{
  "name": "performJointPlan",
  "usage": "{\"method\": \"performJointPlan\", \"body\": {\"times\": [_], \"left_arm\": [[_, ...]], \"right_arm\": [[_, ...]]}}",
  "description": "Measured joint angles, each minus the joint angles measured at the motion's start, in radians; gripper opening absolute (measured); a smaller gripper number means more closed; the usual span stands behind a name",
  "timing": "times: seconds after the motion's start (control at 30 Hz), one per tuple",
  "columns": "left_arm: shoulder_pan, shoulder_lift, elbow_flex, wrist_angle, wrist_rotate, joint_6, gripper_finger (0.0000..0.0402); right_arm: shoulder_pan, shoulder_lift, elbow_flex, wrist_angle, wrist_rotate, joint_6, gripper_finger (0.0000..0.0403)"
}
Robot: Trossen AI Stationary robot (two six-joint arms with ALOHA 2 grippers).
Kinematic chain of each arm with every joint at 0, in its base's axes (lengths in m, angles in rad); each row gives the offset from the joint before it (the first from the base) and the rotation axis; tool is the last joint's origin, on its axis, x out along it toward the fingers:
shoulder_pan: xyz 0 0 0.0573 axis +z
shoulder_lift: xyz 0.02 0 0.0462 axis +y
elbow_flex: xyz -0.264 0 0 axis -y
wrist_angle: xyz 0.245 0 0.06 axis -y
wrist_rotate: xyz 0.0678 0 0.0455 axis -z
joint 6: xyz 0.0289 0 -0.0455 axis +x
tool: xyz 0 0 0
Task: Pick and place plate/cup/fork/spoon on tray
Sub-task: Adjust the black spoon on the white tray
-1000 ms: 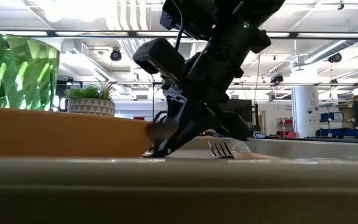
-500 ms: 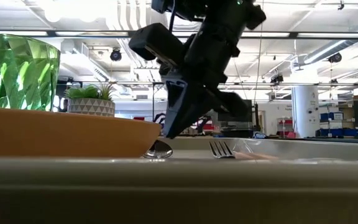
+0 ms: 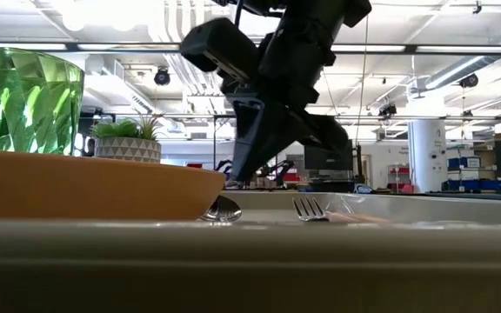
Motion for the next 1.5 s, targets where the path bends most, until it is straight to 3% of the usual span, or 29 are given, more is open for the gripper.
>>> {"method": "performJointPlan", "body": {"times": [0.43,0.7,0.93,1.17,1.5], "left_arm": [[0.000,0.001,0.000,0.000,0.000,0.000,0.0047],[0.000,0.001,0.000,0.000,0.000,0.000,0.0047],[0.000,0.000,0.000,0.000,0.000,0.000,0.0047],[0.000,0.001,0.000,0.000,0.000,0.000,0.0047],[0.000,0.000,0.000,0.000,0.000,-0.002,0.0047]], "right_arm": [[-0.045,0.000,0.000,0.166,-0.060,-0.134,0.0009],[-0.069,0.000,0.000,0.153,-0.111,-0.171,0.0012],[-0.060,0.000,-0.001,0.037,-0.140,-0.151,0.0064],[-0.060,-0.001,-0.002,0.037,-0.133,-0.144,0.0117],[-0.061,-0.001,-0.035,0.052,-0.142,-0.123,0.0134]]}}
